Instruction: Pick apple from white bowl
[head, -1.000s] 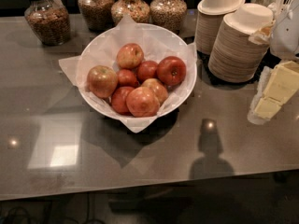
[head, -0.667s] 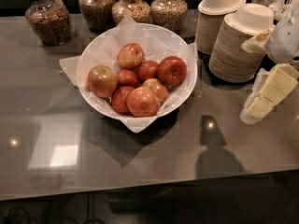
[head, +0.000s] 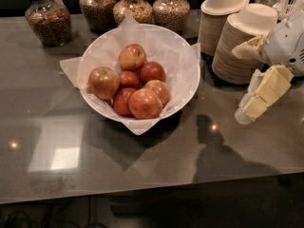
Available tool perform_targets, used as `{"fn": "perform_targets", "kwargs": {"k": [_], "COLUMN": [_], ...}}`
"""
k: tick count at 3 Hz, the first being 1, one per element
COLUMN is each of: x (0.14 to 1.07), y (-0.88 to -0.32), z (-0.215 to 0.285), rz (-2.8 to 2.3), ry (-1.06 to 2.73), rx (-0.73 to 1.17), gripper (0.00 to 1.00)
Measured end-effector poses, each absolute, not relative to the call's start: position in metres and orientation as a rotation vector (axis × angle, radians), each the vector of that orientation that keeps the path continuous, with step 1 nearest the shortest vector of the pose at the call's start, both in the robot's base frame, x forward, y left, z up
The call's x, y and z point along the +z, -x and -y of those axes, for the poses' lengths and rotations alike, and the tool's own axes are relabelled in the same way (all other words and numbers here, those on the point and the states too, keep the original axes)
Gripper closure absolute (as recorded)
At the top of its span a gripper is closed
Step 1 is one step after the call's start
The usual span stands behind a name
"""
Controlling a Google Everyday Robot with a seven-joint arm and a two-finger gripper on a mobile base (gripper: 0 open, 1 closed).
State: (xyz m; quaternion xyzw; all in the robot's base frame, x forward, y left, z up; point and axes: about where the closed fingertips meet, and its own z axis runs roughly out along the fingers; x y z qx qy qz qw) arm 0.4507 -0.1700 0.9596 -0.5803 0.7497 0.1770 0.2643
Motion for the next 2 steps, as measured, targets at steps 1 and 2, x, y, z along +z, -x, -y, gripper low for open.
{"fn": "perform_targets", "kwargs": {"k": [1, 2], "x": [0.951, 0.955], "y": [-0.448, -0.449], "z": [0.165, 0.129], "rz": [-2.011, -1.888], "ry": [1.545, 1.583], "rx": [0.535, 0.599], "gripper": [0.00, 0.00]}}
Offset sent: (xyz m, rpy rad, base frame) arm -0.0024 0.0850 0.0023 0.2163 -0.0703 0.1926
